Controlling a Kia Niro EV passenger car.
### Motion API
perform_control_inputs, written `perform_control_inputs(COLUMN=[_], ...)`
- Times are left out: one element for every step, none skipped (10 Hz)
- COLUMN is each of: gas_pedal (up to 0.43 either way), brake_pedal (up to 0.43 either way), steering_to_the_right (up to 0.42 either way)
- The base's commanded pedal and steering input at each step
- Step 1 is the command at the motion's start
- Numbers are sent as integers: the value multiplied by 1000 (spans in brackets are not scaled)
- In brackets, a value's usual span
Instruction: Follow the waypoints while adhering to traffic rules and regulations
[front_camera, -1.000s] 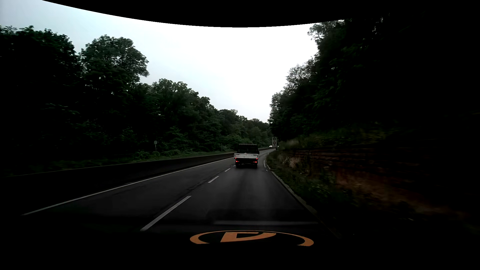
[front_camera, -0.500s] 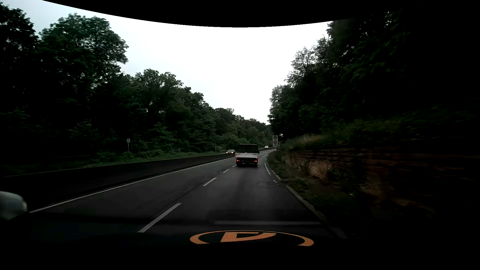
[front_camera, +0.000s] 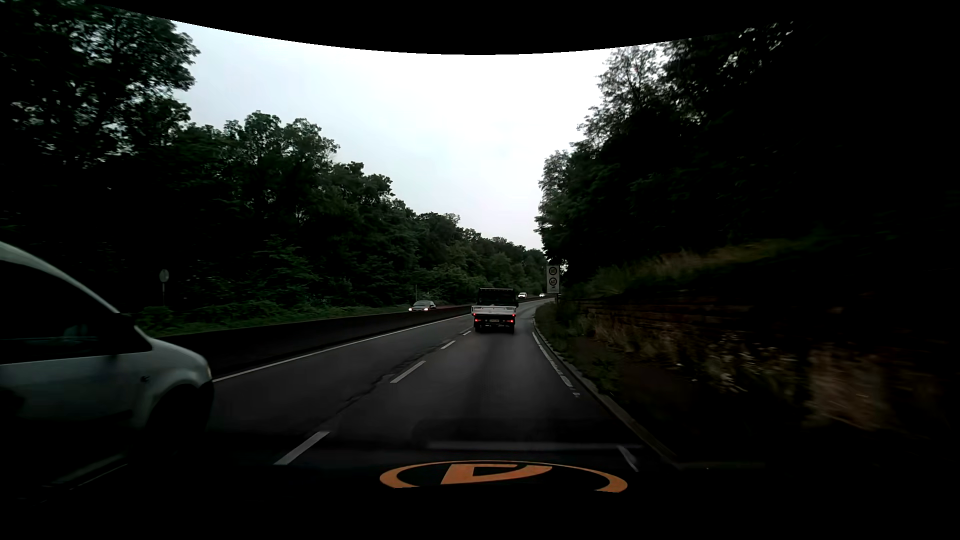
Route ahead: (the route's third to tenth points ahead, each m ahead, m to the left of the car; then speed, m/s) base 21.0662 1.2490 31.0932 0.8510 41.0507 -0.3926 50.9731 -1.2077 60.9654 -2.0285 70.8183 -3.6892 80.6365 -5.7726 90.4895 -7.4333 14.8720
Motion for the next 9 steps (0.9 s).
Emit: perform_control_inputs(gas_pedal=[98, 110, 110, 110, 110, 110, 110, 110, 110], brake_pedal=[0, 0, 0, 0, 0, 0, 0, 0, 0], steering_to_the_right=[10, 10, 10, 11, 12, 13, 14, 14, 14])
